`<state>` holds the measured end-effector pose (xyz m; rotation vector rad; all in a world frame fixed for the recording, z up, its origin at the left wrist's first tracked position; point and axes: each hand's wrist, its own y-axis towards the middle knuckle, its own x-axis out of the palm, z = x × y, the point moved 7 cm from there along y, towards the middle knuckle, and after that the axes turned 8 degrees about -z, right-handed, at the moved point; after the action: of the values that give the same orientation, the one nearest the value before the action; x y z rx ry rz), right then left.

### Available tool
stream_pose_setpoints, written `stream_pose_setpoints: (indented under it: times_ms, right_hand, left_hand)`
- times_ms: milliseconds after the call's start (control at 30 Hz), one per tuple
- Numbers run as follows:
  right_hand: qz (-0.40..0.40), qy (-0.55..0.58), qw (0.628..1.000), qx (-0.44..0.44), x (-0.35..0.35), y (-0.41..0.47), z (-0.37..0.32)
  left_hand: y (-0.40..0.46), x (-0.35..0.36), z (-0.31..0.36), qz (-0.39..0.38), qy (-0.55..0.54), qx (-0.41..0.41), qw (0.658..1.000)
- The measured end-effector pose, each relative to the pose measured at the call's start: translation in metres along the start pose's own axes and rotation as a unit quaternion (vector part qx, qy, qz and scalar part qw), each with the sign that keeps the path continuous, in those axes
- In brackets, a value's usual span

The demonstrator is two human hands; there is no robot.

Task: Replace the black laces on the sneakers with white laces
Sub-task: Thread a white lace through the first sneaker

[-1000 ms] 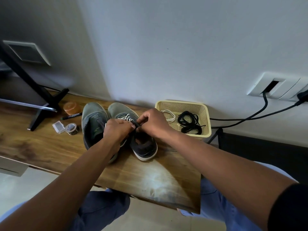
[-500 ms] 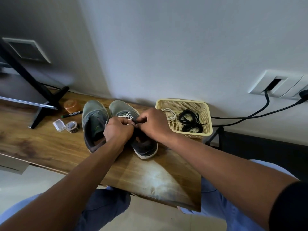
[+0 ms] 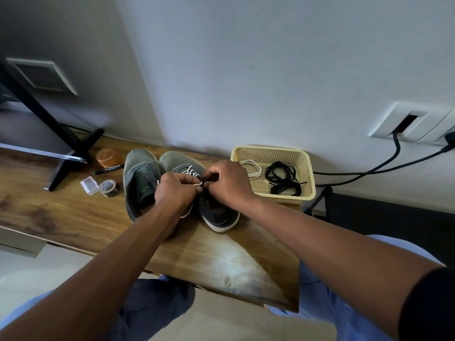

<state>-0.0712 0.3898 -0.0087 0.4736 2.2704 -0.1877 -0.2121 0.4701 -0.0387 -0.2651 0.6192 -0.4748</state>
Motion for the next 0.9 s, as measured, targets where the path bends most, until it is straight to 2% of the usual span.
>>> stream_pose_setpoints:
  times_ms: [133, 433, 900]
  right_hand:
    - [-0.013, 0.015, 1.000, 0.018, 0.000, 0.003, 0.006]
    - [-0.023, 0.055, 0.997, 0.044, 0.001, 0.008, 0.011]
    - [-0.039, 0.060, 0.995, 0.062, -0.001, 0.011, 0.013]
  left_hand:
    - [-0.003, -0.002, 0.007, 0.013, 0.038, 0.027, 0.999]
    - [0.004, 0.000, 0.005, -0.048, -0.021, 0.024, 0.998]
    - [-0.006, -0.001, 0.012, 0.049, 0.060, 0.034, 0.996]
